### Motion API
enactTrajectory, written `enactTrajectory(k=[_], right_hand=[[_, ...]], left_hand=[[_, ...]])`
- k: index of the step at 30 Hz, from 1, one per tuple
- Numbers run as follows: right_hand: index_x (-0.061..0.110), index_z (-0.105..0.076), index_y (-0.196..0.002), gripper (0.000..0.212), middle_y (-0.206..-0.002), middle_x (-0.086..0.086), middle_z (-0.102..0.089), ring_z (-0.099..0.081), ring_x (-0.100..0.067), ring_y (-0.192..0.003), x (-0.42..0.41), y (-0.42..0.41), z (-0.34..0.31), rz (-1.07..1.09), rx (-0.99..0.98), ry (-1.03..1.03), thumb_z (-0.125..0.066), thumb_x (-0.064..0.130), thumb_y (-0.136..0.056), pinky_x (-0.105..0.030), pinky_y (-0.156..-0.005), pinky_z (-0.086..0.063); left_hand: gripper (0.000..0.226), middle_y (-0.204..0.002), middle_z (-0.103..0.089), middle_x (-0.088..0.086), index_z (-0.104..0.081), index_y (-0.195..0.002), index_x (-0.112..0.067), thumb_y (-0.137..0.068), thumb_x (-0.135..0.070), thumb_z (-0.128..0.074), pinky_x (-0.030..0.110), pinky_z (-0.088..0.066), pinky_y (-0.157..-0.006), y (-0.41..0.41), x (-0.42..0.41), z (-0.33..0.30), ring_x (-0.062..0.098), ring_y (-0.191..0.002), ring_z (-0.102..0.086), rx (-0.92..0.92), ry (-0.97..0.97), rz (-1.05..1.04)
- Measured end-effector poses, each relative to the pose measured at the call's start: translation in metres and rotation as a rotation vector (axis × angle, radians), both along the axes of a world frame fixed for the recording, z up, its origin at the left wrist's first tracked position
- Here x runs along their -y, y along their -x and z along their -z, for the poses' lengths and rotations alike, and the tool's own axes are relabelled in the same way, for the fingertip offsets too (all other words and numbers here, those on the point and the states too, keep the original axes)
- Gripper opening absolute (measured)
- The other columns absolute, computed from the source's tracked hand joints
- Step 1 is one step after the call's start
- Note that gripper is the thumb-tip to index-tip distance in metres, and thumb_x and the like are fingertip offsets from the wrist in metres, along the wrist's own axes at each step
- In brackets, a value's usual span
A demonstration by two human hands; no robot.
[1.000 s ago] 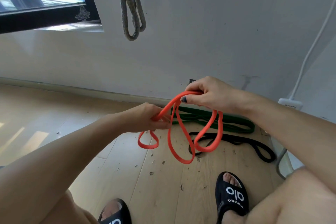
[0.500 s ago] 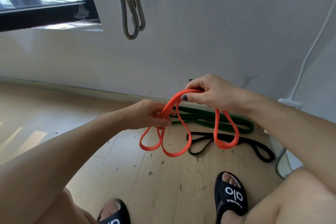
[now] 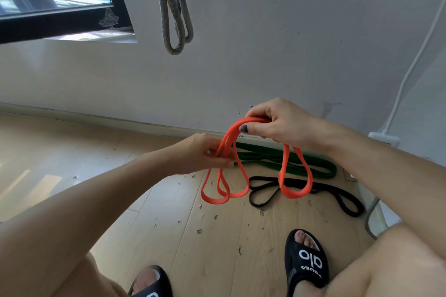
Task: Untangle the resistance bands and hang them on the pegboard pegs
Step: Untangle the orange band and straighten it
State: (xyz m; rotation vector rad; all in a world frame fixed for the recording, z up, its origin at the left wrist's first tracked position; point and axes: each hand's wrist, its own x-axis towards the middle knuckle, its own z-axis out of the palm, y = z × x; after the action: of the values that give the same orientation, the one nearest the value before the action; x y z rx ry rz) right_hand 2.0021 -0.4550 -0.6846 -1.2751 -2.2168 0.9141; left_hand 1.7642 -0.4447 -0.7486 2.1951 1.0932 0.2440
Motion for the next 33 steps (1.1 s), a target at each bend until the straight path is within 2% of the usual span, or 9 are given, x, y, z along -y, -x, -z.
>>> enactTrajectory(k=[2, 4, 9, 13, 19, 23, 25, 28, 33], right_hand=[[0.015, -0.077, -0.093, 0.019, -0.056, 0.014, -0.053, -0.046, -0.001, -0.053, 0.000, 0.000, 0.001, -0.001, 0.003, -0.007, -0.068, 0.031, -0.098, -0.015, -0.052, -0.038], [0.016, -0.077, -0.093, 0.019, -0.060, 0.011, -0.054, -0.046, -0.001, -0.054, -0.001, -0.001, 0.001, 0.000, 0.014, -0.020, -0.068, 0.032, -0.098, -0.016, -0.053, -0.038], [0.017, -0.077, -0.092, 0.018, -0.061, 0.011, -0.056, -0.048, -0.001, -0.055, -0.001, -0.002, 0.002, 0.017, 0.007, -0.020, -0.069, 0.031, -0.097, -0.015, -0.053, -0.039], [0.016, -0.076, -0.092, 0.019, -0.063, 0.008, -0.056, -0.049, 0.000, -0.054, -0.001, -0.003, 0.001, 0.015, 0.006, -0.021, -0.068, 0.032, -0.098, -0.015, -0.052, -0.041], [0.017, -0.076, -0.093, 0.018, -0.063, 0.008, -0.055, -0.048, -0.001, -0.054, -0.002, -0.002, 0.000, 0.015, -0.007, -0.005, -0.067, 0.032, -0.098, -0.016, -0.053, -0.041], [0.018, -0.076, -0.089, 0.017, -0.060, 0.010, -0.053, -0.046, -0.002, -0.054, -0.002, -0.002, 0.001, 0.015, -0.020, 0.008, -0.068, 0.032, -0.098, -0.016, -0.053, -0.038], [0.019, -0.075, -0.088, 0.017, -0.055, 0.014, -0.051, -0.045, -0.001, -0.051, -0.002, -0.002, 0.001, 0.017, -0.023, 0.011, -0.068, 0.030, -0.098, -0.014, -0.051, -0.036], [0.016, -0.074, -0.089, 0.017, -0.053, 0.016, -0.052, -0.046, 0.001, -0.048, -0.003, -0.004, 0.001, 0.025, -0.034, 0.014, -0.068, 0.028, -0.099, -0.011, -0.049, -0.036], [0.015, -0.075, -0.094, 0.016, -0.055, 0.018, -0.056, -0.049, 0.002, -0.050, -0.002, -0.003, -0.001, 0.017, -0.028, 0.007, -0.067, 0.028, -0.099, -0.011, -0.050, -0.038]], left_hand=[[0.027, -0.097, -0.077, 0.000, -0.076, -0.112, -0.018, -0.094, -0.036, -0.068, 0.042, -0.061, -0.086, 0.001, -0.002, 0.000, 0.020, -0.089, -0.074, -0.023, 0.000, -0.013], [0.025, -0.099, -0.077, -0.001, -0.076, -0.113, -0.018, -0.095, -0.033, -0.068, 0.040, -0.061, -0.088, 0.002, -0.003, -0.001, 0.018, -0.091, -0.074, -0.023, 0.004, -0.005], [0.015, -0.097, -0.074, -0.016, -0.071, -0.109, -0.033, -0.097, -0.025, -0.068, 0.021, -0.057, -0.087, 0.002, -0.003, -0.005, 0.004, -0.092, -0.072, 0.014, 0.025, 0.005], [0.013, -0.097, -0.075, -0.007, -0.073, -0.108, -0.022, -0.095, -0.021, -0.071, 0.034, -0.061, -0.088, 0.006, -0.004, -0.007, 0.012, -0.090, -0.073, 0.001, -0.023, 0.030], [0.019, -0.097, -0.075, -0.003, -0.073, -0.112, -0.018, -0.095, -0.026, -0.070, 0.035, -0.062, -0.087, 0.006, -0.002, -0.005, 0.014, -0.089, -0.073, 0.002, -0.037, 0.025], [0.007, -0.088, -0.073, -0.007, -0.073, -0.100, -0.023, -0.095, -0.027, -0.071, 0.029, -0.062, -0.080, 0.002, -0.002, -0.004, 0.012, -0.080, -0.072, 0.006, -0.033, 0.034], [0.001, -0.083, -0.072, -0.005, -0.072, -0.094, -0.029, -0.095, -0.029, -0.071, 0.032, -0.062, -0.076, 0.001, -0.002, -0.005, 0.016, -0.075, -0.069, -0.013, -0.031, 0.037], [0.016, -0.076, -0.068, -0.006, -0.064, -0.086, -0.045, -0.095, -0.033, -0.070, 0.037, -0.060, -0.071, -0.001, -0.001, -0.006, 0.021, -0.069, -0.065, -0.017, -0.035, 0.044], [0.010, -0.079, -0.069, 0.000, -0.065, -0.088, -0.039, -0.094, -0.034, -0.072, 0.034, -0.060, -0.071, -0.004, 0.001, -0.001, 0.023, -0.071, -0.065, 0.008, -0.016, 0.014]])
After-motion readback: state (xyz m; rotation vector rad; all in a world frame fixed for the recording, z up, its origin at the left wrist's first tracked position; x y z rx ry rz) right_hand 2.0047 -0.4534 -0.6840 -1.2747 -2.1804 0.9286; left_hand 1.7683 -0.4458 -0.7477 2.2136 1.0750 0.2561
